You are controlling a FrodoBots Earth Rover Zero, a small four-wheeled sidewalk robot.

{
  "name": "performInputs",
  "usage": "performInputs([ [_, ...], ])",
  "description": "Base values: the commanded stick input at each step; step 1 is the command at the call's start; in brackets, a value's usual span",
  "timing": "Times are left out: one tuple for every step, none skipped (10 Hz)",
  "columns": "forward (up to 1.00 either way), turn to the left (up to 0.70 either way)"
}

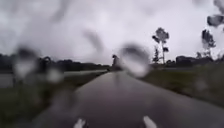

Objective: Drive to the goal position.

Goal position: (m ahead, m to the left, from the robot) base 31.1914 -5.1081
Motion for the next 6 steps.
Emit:
performInputs([
  [0.85, 0.0],
  [0.85, 0.0],
  [0.85, 0.0],
  [0.85, 0.0],
  [0.85, 0.0],
  [0.85, 0.0],
])
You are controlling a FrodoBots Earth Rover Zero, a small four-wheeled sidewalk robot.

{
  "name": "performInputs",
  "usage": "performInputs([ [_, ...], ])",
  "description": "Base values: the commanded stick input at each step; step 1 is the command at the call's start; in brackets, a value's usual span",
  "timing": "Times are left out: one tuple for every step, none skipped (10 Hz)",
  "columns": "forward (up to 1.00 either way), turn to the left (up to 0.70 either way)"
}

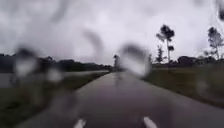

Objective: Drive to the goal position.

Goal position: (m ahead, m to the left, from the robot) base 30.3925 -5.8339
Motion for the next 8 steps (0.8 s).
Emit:
performInputs([
  [0.85, 0.0],
  [0.85, 0.0],
  [0.85, 0.0],
  [0.85, -0.1],
  [0.85, -0.28],
  [0.85, -0.33],
  [0.85, -0.32],
  [0.85, 0.0],
])
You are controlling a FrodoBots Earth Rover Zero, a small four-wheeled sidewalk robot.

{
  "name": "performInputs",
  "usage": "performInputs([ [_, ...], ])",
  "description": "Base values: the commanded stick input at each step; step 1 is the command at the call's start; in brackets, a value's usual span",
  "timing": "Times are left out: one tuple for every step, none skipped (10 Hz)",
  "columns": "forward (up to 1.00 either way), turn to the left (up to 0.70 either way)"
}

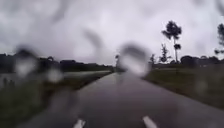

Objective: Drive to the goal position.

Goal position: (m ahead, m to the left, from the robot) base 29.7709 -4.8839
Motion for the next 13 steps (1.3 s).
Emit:
performInputs([
  [0.85, 0.0],
  [0.85, 0.0],
  [0.85, 0.0],
  [0.85, 0.0],
  [0.85, -0.13],
  [0.85, -0.3],
  [0.85, -0.27],
  [0.85, -0.08],
  [0.85, 0.0],
  [0.85, 0.0],
  [0.85, 0.0],
  [0.85, 0.0],
  [0.85, 0.0],
])
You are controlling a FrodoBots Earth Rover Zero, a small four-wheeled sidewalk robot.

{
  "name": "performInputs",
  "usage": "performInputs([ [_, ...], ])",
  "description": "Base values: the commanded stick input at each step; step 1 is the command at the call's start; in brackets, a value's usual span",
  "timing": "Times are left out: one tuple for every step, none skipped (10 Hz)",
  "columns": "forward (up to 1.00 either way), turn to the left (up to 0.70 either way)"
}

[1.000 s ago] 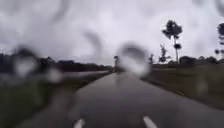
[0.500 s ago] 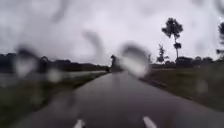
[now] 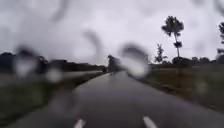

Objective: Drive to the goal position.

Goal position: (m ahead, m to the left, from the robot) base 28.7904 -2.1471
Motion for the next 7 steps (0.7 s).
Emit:
performInputs([
  [0.85, 0.0],
  [0.85, 0.0],
  [0.85, 0.0],
  [0.85, 0.0],
  [0.85, 0.0],
  [0.85, 0.0],
  [0.85, 0.0],
])
